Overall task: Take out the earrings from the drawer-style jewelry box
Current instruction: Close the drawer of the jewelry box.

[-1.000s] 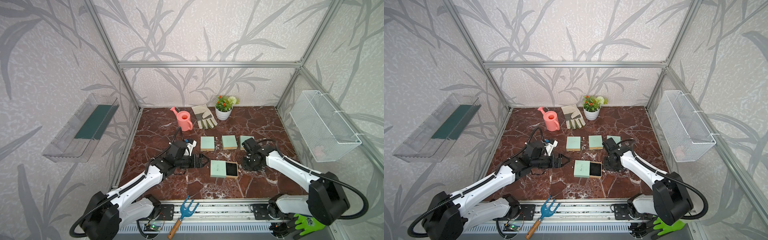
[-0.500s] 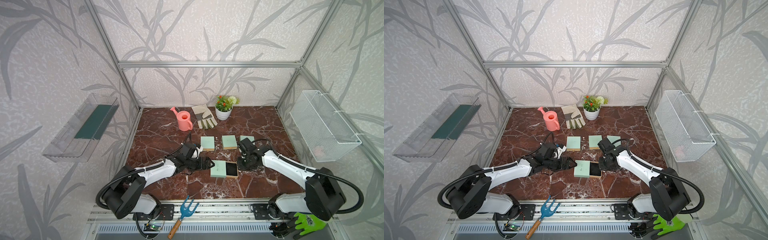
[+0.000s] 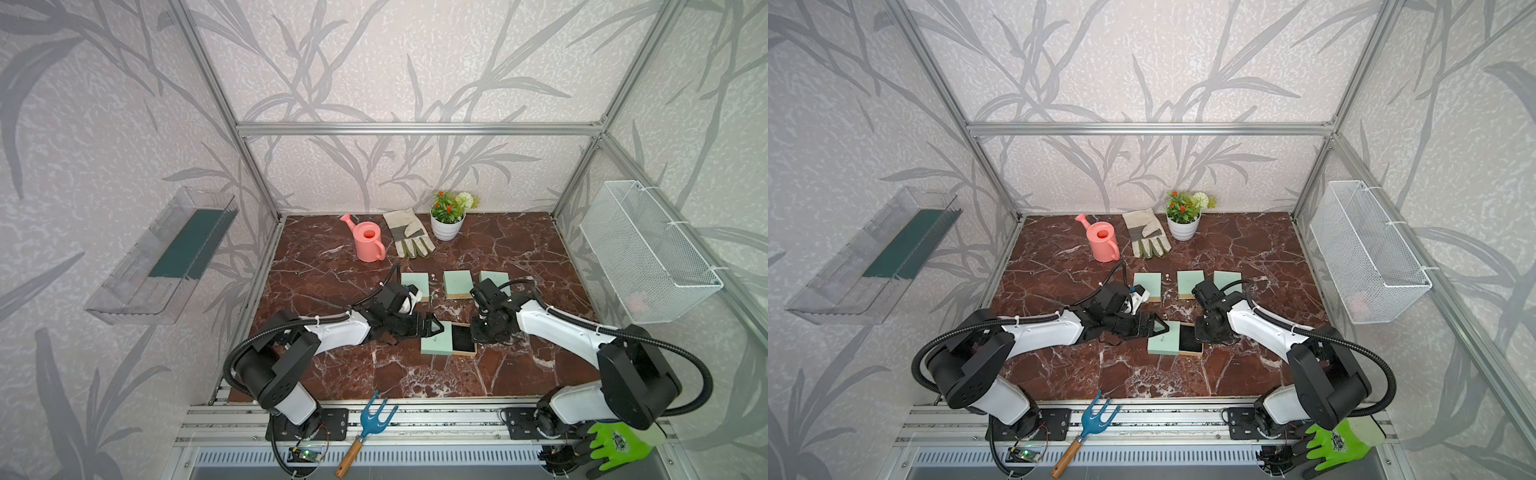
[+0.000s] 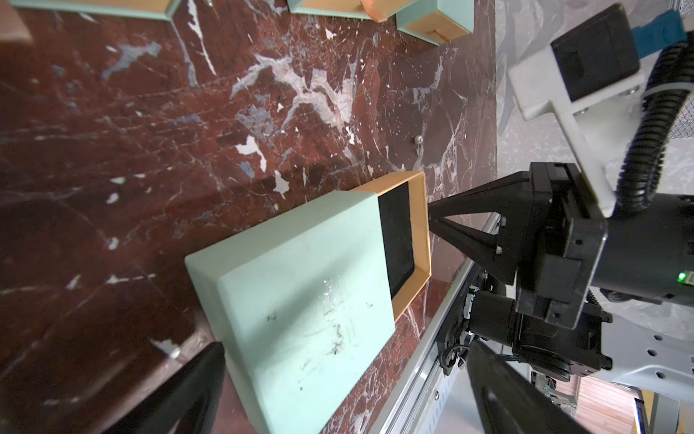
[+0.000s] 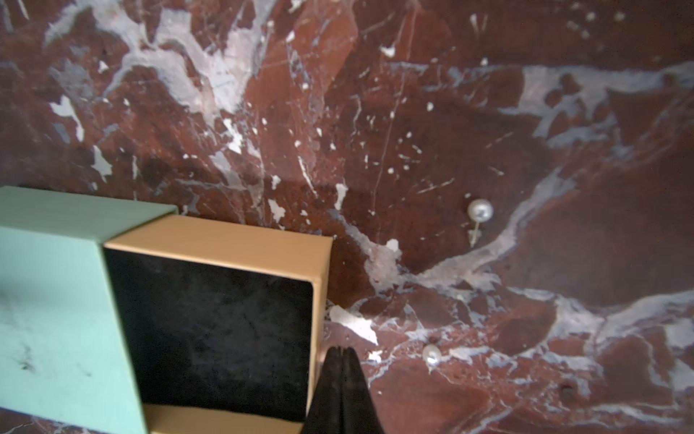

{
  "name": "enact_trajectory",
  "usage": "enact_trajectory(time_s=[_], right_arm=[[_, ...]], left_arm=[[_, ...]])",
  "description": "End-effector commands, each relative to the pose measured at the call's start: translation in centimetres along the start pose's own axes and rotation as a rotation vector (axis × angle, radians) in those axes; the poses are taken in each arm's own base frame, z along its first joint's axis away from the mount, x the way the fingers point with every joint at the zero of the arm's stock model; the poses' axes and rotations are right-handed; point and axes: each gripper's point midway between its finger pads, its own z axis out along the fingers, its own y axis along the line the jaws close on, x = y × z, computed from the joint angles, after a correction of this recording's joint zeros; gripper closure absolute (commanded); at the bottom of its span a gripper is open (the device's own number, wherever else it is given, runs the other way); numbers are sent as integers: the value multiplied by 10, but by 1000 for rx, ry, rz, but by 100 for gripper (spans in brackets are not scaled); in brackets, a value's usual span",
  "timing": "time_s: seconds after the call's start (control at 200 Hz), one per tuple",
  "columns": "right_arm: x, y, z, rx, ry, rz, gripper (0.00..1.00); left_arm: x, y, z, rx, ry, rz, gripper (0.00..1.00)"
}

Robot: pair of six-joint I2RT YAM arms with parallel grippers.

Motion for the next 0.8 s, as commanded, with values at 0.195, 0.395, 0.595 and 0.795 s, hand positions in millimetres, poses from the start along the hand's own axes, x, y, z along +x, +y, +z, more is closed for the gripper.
enact_trajectory(time_s=[0.195, 0.395, 0.595, 0.795], right_arm=[[2, 17, 9, -89, 28, 16, 95], [2, 30, 7, -165, 19, 54, 96], [5, 42, 8, -205, 7, 81, 96], [7, 53, 9, -221, -17, 85, 96]], left_arm=[[-6, -18, 6, 59, 6, 25, 0], [-7, -23, 11, 78, 9, 22, 1], [-9, -24, 17, 81, 12, 20, 0], [-10, -25, 19, 82, 12, 13, 0]])
